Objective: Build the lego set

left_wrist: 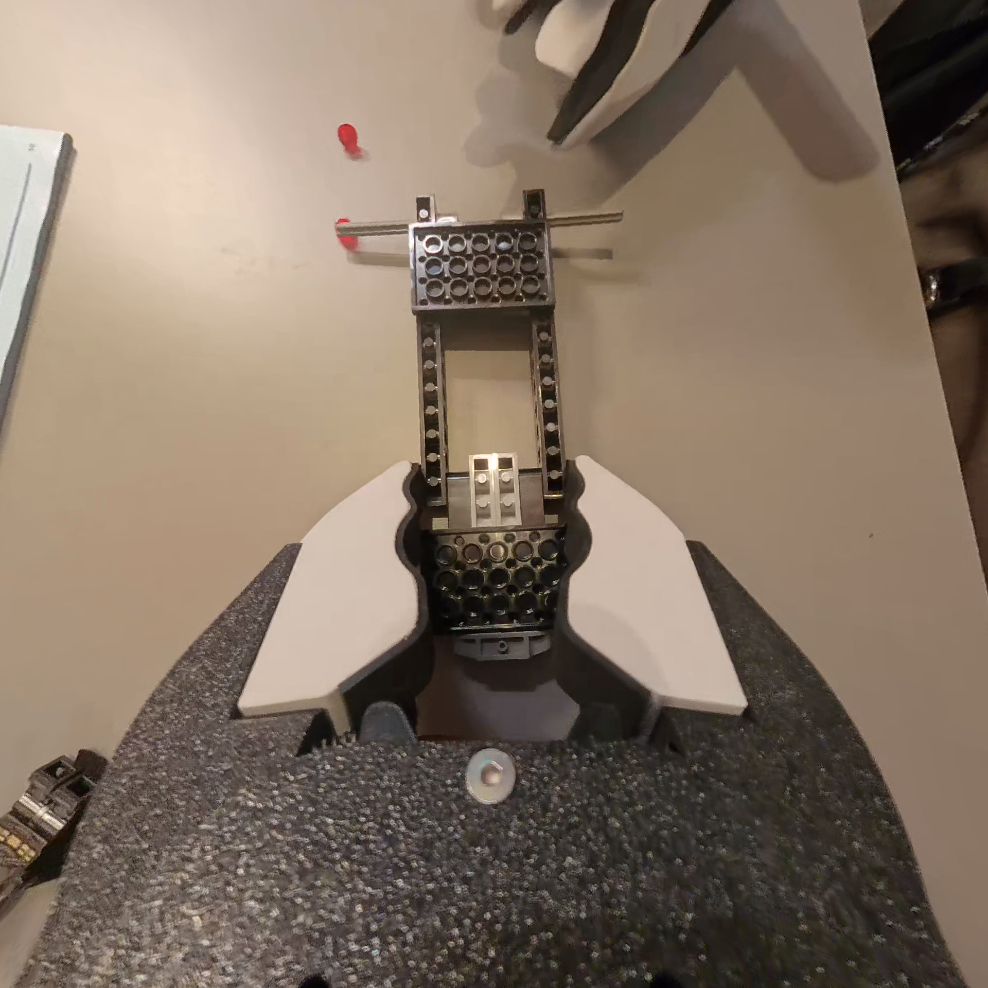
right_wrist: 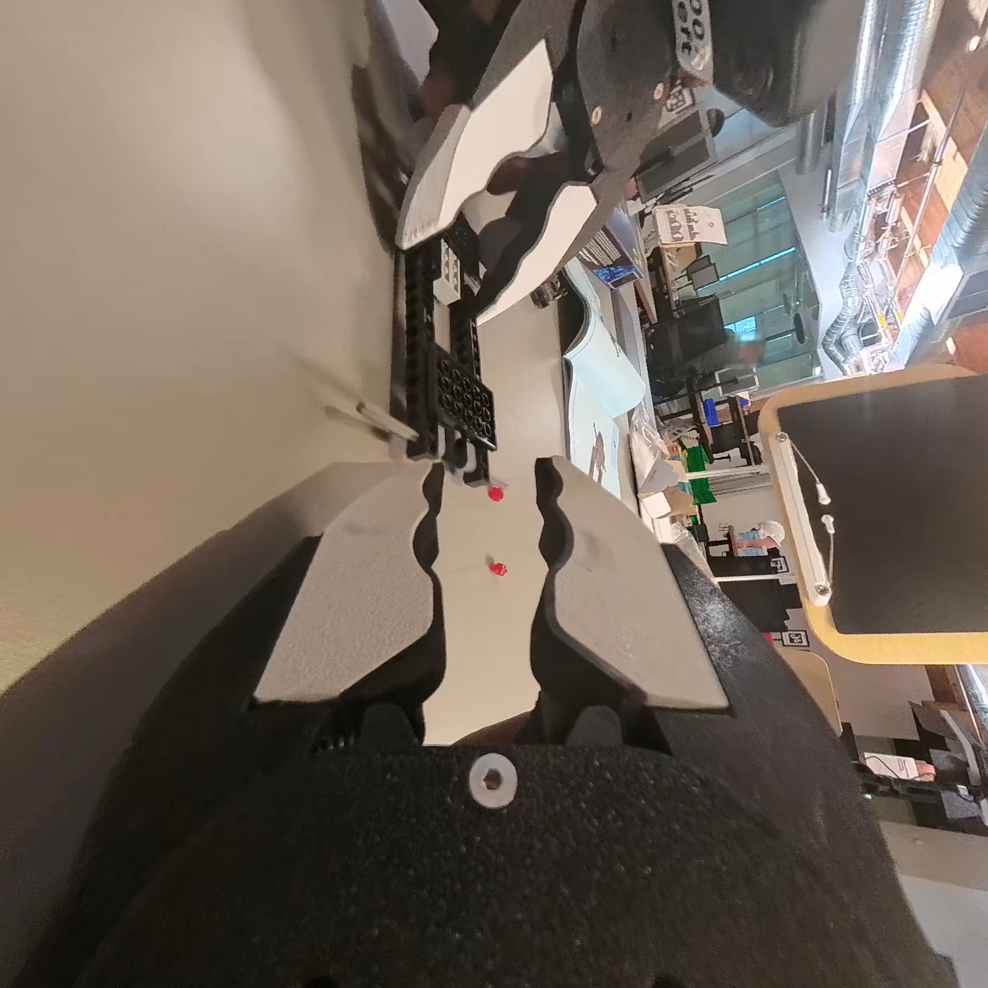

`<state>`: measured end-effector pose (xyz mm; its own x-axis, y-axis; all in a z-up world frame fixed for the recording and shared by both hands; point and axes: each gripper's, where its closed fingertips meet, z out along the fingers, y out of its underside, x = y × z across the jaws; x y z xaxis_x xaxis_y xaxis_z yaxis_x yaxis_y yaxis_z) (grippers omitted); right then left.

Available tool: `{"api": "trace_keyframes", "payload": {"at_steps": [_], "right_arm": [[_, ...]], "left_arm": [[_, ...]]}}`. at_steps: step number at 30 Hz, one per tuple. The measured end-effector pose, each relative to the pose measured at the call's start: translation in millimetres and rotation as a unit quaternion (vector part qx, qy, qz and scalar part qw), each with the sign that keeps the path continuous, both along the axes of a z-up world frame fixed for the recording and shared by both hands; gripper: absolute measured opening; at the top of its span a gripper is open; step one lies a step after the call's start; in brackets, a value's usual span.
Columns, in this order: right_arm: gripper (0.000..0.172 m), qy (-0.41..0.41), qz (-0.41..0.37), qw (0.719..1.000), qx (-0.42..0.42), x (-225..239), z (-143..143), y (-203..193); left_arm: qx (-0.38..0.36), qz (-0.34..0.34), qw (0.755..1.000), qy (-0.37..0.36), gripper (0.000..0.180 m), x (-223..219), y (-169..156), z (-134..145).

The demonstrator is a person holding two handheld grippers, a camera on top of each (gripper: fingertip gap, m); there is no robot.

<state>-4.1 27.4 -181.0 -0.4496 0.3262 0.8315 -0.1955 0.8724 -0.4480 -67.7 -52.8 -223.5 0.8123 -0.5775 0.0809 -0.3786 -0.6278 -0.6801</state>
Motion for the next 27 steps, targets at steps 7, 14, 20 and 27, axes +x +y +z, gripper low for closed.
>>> {"api": "trace_keyframes", "payload": {"at_steps": [7,14,20,27], "right_arm": [[0.034,0.038,-0.036,0.998,-0.022,0,17,3],[0.034,0.069,-0.077,0.995,0.010,-8,12,-3],[0.035,0.100,-0.135,0.985,0.047,-21,12,-10],[0.035,0.160,-0.206,0.954,0.146,-39,12,-12]], "left_arm": [[0.001,0.048,0.999,0.012,0.051,-9,7,4],[0.014,0.079,0.996,0.031,0.051,-17,10,17],[0.014,0.119,0.992,0.025,0.051,-20,11,26],[0.010,0.145,0.989,0.008,0.051,-21,13,34]]}}
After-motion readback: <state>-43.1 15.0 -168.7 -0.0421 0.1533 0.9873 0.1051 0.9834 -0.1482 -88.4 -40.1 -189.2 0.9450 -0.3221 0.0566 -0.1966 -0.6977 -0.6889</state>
